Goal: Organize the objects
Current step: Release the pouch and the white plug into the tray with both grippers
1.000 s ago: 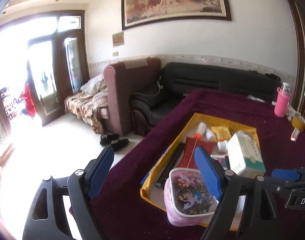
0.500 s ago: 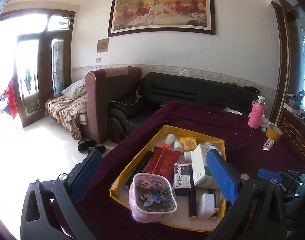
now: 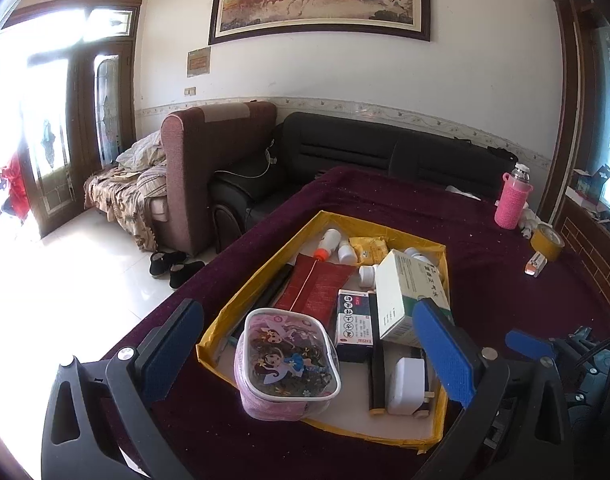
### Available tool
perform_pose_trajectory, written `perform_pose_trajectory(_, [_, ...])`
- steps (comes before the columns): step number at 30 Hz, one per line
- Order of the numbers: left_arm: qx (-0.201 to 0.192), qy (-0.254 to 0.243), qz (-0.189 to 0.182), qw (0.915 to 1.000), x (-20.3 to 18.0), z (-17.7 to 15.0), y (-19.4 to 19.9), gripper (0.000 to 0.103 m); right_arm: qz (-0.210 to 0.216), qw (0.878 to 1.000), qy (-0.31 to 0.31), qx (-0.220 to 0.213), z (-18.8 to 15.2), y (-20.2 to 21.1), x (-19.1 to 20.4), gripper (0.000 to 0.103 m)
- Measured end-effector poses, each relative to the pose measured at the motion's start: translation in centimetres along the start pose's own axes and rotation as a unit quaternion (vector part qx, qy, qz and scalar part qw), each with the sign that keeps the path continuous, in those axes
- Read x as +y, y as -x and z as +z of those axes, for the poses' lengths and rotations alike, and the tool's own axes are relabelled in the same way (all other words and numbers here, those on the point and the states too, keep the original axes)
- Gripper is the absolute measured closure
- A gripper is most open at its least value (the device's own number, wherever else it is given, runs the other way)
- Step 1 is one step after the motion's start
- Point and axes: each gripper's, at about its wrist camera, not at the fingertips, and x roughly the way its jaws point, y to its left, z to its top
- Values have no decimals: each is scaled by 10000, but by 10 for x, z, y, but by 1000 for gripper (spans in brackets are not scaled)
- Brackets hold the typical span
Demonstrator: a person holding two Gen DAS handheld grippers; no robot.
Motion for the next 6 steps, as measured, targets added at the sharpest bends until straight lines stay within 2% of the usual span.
perform_pose_trajectory(6, [-25,-222,334,9992,-4,-1,0,1,-46,10000,9,59,1,-4,-1,37])
